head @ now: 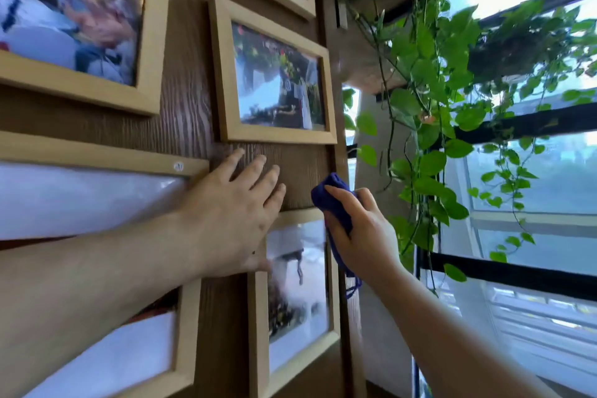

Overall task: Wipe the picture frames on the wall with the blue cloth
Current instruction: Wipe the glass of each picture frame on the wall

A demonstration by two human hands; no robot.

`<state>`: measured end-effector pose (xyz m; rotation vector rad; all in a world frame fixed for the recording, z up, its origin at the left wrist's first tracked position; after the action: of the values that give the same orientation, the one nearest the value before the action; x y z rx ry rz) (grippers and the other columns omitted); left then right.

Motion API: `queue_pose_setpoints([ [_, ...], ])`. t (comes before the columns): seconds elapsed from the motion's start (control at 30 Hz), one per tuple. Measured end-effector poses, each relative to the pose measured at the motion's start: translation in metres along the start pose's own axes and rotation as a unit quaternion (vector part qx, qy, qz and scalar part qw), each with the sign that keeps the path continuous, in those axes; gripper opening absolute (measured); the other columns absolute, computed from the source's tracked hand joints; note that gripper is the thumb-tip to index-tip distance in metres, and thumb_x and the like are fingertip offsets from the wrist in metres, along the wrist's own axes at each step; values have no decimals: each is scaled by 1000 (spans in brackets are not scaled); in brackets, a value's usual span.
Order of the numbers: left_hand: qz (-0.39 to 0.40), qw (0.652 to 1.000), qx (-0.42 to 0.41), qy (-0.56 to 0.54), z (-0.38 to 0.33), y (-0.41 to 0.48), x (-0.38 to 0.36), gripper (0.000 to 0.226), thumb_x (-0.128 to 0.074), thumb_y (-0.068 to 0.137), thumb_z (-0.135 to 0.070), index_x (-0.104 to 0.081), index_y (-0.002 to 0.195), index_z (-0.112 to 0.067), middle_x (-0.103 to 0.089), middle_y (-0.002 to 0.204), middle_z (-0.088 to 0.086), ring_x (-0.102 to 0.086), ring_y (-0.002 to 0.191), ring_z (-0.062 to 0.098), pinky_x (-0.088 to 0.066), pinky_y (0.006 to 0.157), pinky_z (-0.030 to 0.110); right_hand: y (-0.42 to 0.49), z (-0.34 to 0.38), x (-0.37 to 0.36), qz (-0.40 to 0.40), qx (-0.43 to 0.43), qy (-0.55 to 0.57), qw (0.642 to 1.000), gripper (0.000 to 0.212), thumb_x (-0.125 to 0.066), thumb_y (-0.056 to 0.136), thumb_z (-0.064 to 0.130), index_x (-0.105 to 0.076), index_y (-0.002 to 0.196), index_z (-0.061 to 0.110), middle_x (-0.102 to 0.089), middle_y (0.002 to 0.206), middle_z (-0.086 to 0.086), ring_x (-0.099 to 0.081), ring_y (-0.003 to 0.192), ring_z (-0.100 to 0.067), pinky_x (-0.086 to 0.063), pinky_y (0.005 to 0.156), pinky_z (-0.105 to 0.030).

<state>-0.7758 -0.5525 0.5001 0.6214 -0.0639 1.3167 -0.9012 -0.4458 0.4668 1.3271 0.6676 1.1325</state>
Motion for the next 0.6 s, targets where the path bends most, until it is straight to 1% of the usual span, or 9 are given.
queue_pose_setpoints([
  [0.07,9,1000,-8,-7,-11,-1,-10,106,-22,79,-80,6,150,-7,6,159,24,5,146,41,1,117,59,-21,-6,-10,9,-28,19,999,40,-55,87,35,-52,127,32,-53,104,4,-57,69,-23,-50,50,-37],
  [0.17,15,1000,-22,-12,-23,-1,-21,104,-28,80,-79,4,151,-10,4,159,23,2,145,42,0,116,60,-45,-14,-25,12,-59,32,998,38,-57,89,32,-52,127,32,-53,107,4,-58,73,-22,-48,52,-33],
  [0.37,26,999,-18,-11,-27,0,-33,101,-33,82,-77,0,151,-11,-5,160,21,-4,146,38,-2,116,61,-65,-37,-46,20,-162,28,986,40,-55,91,34,-47,130,39,-52,113,2,-59,83,-24,-51,61,-39],
  [0.53,22,1000,-8,-13,-27,2,-32,102,-38,81,-76,-4,151,-12,-10,160,18,-6,147,36,-3,116,62,-64,-35,-54,11,-191,62,980,38,-56,90,33,-51,127,39,-51,114,1,-59,84,-23,-51,65,-39],
  [0.6,22,1000,-9,-17,-28,2,-30,102,-41,80,-76,-5,151,-11,-11,160,17,-7,147,35,-4,116,63,-64,-23,-56,18,-176,81,981,38,-57,90,31,-52,127,36,-52,113,1,-58,86,-23,-51,66,-39],
])
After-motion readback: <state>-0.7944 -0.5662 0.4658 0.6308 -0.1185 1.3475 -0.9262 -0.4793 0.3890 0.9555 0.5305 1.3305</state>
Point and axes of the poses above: each hand's wrist, its own y-axis towards the middle knuckle, its own x-axis out of the back of the hand, z = x × y, the point moved 9 cm from there along y, towards the middle knuckle
